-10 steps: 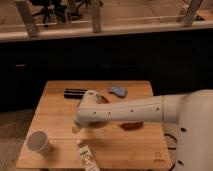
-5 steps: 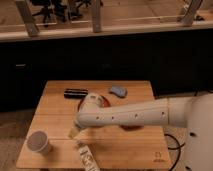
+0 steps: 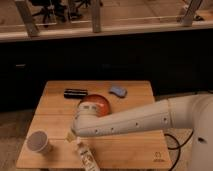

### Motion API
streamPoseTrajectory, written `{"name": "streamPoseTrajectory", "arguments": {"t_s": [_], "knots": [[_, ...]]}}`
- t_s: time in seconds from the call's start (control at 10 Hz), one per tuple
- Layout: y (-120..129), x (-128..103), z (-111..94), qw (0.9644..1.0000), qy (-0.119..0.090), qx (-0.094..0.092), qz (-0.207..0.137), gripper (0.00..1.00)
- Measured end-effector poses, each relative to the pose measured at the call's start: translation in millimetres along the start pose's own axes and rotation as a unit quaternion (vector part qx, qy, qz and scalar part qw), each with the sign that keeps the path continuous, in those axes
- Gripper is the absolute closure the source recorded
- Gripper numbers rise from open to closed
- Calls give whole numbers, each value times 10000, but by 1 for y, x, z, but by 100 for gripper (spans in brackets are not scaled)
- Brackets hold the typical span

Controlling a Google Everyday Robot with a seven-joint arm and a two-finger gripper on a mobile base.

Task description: Stand the bottle upright

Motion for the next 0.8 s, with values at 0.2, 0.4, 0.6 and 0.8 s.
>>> {"name": "streamPoseTrajectory", "arguments": {"t_s": [0.2, 0.4, 0.6, 0.8], "knots": [[8, 5, 1, 9979, 238, 141, 582, 20], [9, 11, 1, 9967, 347, 137, 727, 20], [17, 20, 3, 9957, 448, 44, 805, 20], [23, 30, 4, 9947, 513, -47, 887, 20]]}}
